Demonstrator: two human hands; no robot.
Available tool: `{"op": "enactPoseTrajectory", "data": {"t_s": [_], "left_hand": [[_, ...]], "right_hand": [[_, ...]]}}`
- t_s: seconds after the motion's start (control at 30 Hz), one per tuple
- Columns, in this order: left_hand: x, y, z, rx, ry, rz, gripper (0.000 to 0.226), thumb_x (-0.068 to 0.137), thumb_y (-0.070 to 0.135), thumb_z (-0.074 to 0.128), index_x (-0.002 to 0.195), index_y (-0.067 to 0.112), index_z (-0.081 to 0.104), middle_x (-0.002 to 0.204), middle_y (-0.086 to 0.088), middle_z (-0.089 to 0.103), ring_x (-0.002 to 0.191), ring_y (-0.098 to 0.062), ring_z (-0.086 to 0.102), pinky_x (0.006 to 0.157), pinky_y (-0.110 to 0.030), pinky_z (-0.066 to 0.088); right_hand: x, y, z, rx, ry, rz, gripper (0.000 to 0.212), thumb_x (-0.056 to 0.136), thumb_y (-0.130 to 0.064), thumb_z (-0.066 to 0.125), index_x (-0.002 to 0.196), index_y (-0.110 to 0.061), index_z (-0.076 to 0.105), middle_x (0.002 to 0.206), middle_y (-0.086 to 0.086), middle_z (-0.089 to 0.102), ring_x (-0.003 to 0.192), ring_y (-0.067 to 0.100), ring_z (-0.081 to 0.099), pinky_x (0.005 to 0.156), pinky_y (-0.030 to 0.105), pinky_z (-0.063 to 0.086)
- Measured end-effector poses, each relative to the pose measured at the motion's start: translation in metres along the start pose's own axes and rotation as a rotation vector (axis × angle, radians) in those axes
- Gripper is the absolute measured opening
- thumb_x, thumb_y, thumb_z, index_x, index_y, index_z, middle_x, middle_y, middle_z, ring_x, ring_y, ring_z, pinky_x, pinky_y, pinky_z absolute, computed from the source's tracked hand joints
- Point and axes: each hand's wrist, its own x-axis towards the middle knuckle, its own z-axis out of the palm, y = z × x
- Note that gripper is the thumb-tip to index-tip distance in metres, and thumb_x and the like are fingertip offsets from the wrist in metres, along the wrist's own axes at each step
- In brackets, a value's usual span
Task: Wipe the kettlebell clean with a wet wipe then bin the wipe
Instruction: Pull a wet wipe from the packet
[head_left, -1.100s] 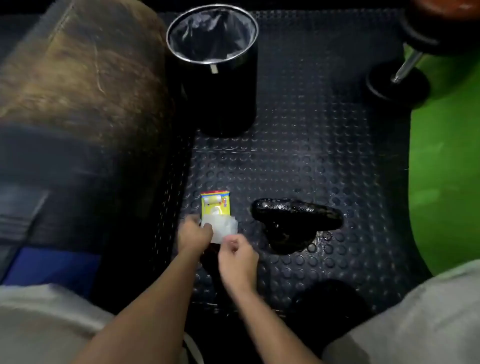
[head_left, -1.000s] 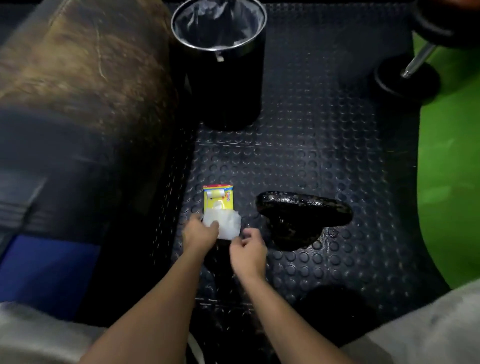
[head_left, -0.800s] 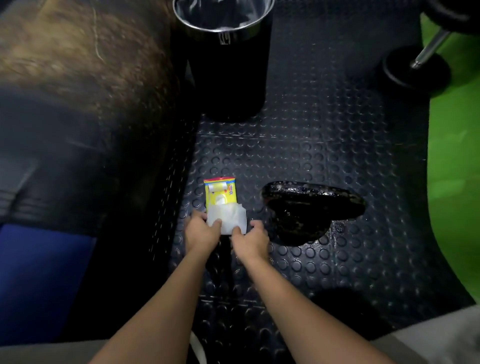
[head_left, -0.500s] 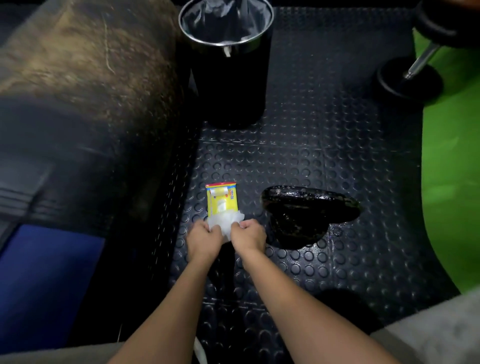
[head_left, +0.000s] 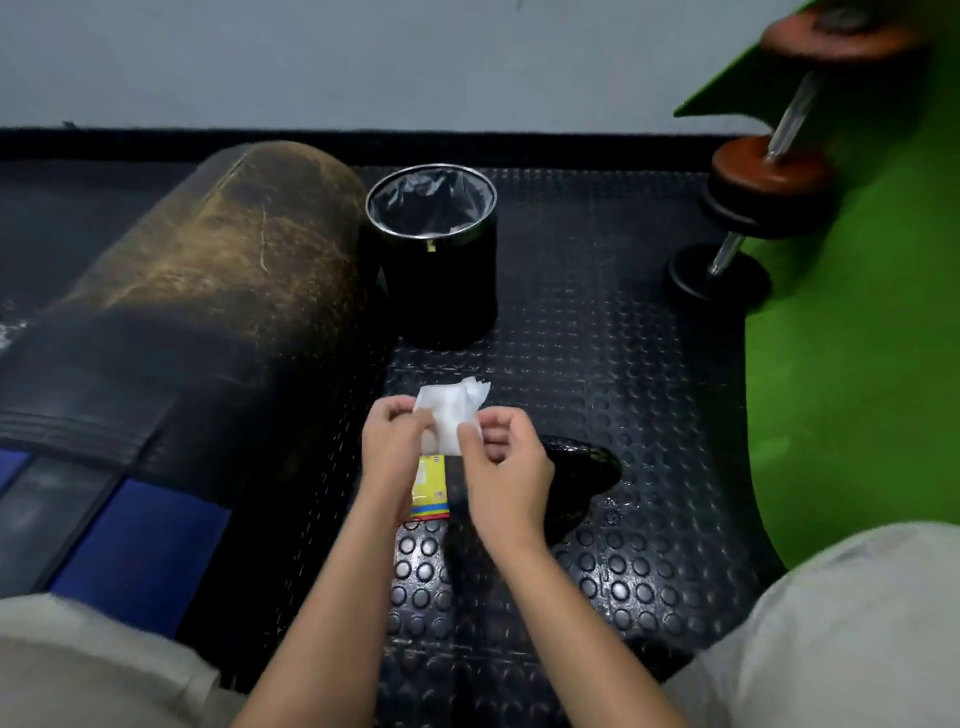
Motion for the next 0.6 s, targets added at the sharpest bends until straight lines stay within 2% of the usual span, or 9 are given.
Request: {"op": "enactPoseTrajectory", "data": {"t_s": [0.07, 0.17, 0.23, 0.3, 0.37, 0.43, 0.53, 0.6], "left_hand": [[0.002, 0.008, 0.014, 0.108, -0.093, 0.033, 0.022, 0.075, 0.002, 0.065, 0.089, 0.018, 0.06, 0.083, -0.008, 0.067, 0.07, -0.021, 0.059, 0.066, -0.038, 0.048], [0.002, -0.004, 0.032, 0.306, -0.145, 0.155, 0.022, 0.079, 0.002, 0.064, 0.087, 0.022, 0.059, 0.078, -0.002, 0.068, 0.066, -0.02, 0.058, 0.059, -0.031, 0.045], [0.001, -0.018, 0.04, 0.433, -0.124, 0.208, 0.017, 0.081, 0.006, 0.063, 0.09, 0.021, 0.063, 0.082, 0.001, 0.069, 0.073, -0.019, 0.061, 0.062, -0.028, 0.044], [-0.002, -0.031, 0.049, 0.542, -0.036, 0.218, 0.017, 0.084, 0.007, 0.061, 0.098, 0.016, 0.066, 0.093, 0.001, 0.068, 0.085, -0.018, 0.061, 0.069, -0.025, 0.04], [-0.005, -0.04, 0.054, 0.598, 0.046, 0.268, 0.025, 0.084, 0.004, 0.059, 0.107, 0.013, 0.065, 0.108, -0.003, 0.061, 0.092, -0.019, 0.058, 0.078, -0.021, 0.036], [-0.005, -0.046, 0.055, 0.637, 0.065, 0.408, 0.035, 0.082, -0.004, 0.055, 0.111, 0.012, 0.066, 0.116, -0.004, 0.053, 0.098, -0.018, 0.056, 0.085, -0.017, 0.035], [-0.003, -0.053, 0.058, 0.713, -0.119, 0.658, 0.033, 0.089, 0.001, 0.047, 0.109, 0.012, 0.071, 0.117, 0.002, 0.058, 0.106, -0.012, 0.056, 0.092, -0.021, 0.041], [-0.004, -0.056, 0.065, 0.762, -0.265, 0.673, 0.031, 0.099, 0.016, 0.04, 0.107, 0.015, 0.069, 0.109, 0.005, 0.065, 0.102, -0.011, 0.058, 0.094, -0.028, 0.044]], "right_hand": [[0.012, -0.001, -0.017, -0.016, 0.047, 0.008, 0.006, 0.091, -0.014, 0.071, 0.095, -0.017, 0.068, 0.083, -0.008, 0.07, 0.071, 0.001, 0.062, 0.064, 0.011, 0.048], [0.027, 0.007, -0.036, -0.034, 0.109, 0.062, 0.009, 0.092, -0.012, 0.069, 0.1, -0.014, 0.071, 0.087, -0.006, 0.071, 0.068, -0.002, 0.062, 0.063, 0.007, 0.046], [0.034, 0.018, -0.046, -0.077, 0.123, 0.08, 0.011, 0.092, -0.011, 0.069, 0.102, -0.014, 0.072, 0.09, -0.004, 0.071, 0.074, -0.002, 0.063, 0.064, 0.006, 0.046], [0.039, 0.032, -0.057, -0.161, 0.15, 0.048, 0.011, 0.091, -0.012, 0.069, 0.1, -0.018, 0.072, 0.097, -0.005, 0.07, 0.08, 0.002, 0.064, 0.068, 0.008, 0.047], [0.044, 0.045, -0.071, -0.259, 0.208, 0.009, 0.012, 0.093, -0.015, 0.067, 0.101, -0.023, 0.07, 0.103, -0.007, 0.065, 0.091, 0.01, 0.063, 0.079, 0.018, 0.05], [0.053, 0.053, -0.08, -0.312, 0.25, 0.04, 0.013, 0.096, -0.021, 0.063, 0.109, -0.023, 0.068, 0.11, -0.008, 0.06, 0.104, 0.013, 0.058, 0.089, 0.029, 0.049], [0.07, 0.065, -0.082, -0.45, 0.163, 0.154, 0.021, 0.102, -0.036, 0.052, 0.115, -0.029, 0.066, 0.123, -0.01, 0.058, 0.119, 0.016, 0.049, 0.107, 0.038, 0.034], [0.075, 0.073, -0.081, -0.441, 0.061, 0.226, 0.028, 0.103, -0.042, 0.046, 0.109, -0.03, 0.07, 0.122, -0.01, 0.059, 0.118, 0.017, 0.049, 0.109, 0.04, 0.031]]}}
